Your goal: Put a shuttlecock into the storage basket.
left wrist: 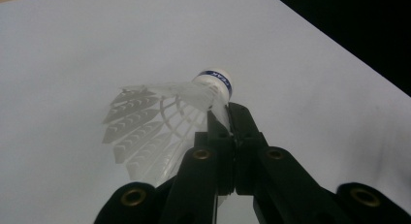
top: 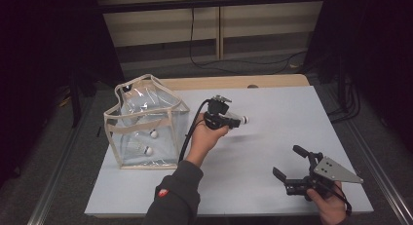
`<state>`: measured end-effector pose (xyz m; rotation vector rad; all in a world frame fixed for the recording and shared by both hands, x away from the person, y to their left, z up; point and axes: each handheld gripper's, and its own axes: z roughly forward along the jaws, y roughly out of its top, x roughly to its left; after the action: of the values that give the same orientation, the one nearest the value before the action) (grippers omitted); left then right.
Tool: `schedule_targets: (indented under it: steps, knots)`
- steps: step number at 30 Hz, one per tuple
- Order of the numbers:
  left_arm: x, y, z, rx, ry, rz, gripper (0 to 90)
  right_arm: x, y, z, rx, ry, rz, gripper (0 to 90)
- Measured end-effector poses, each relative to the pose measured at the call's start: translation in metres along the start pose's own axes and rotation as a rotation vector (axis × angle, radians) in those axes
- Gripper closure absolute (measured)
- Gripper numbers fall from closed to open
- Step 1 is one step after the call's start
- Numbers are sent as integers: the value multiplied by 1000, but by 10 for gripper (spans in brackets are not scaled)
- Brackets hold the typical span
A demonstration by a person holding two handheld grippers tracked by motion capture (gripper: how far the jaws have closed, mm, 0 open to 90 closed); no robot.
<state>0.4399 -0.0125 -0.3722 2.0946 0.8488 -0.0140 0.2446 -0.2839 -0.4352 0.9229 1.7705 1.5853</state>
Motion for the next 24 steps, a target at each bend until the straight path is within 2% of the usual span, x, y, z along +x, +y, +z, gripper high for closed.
schedule_targets:
  steps: [24]
  knots:
    - [-7, 20, -36, 29, -4, 20, 896, 1, 0, 0, 1, 0, 7, 3]
